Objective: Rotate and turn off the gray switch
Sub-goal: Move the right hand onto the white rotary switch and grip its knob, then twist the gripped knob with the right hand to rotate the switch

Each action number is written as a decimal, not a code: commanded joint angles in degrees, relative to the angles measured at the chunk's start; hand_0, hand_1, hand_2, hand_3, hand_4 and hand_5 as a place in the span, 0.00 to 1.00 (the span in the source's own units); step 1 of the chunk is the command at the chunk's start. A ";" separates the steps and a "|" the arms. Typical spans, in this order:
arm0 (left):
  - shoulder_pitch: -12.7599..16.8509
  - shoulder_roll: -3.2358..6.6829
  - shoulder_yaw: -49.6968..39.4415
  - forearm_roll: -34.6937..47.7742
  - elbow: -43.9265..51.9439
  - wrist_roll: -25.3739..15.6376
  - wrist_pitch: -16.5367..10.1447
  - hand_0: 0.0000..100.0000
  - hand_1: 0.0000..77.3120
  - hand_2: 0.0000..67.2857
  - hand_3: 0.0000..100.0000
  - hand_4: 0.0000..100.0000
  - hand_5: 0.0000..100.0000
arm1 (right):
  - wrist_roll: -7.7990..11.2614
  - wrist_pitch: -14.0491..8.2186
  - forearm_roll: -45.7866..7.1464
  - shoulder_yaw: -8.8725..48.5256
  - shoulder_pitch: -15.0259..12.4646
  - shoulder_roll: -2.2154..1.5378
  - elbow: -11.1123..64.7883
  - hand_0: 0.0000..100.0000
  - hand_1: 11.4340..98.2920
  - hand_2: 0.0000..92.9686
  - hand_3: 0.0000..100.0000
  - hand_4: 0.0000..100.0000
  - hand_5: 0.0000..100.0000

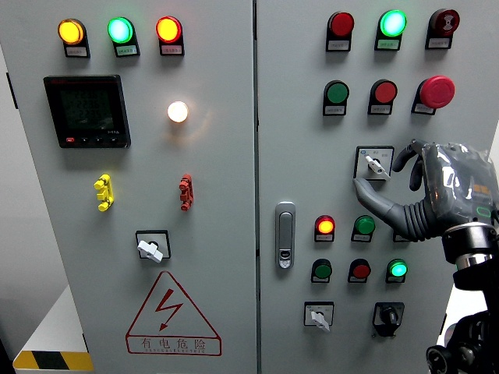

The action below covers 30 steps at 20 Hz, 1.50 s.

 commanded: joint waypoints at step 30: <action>0.00 0.01 0.00 0.00 0.00 0.00 0.00 0.00 0.00 0.20 0.18 0.10 0.12 | 0.00 -0.71 -0.09 0.02 1.66 -0.01 -3.59 0.00 0.25 0.70 0.93 1.00 0.97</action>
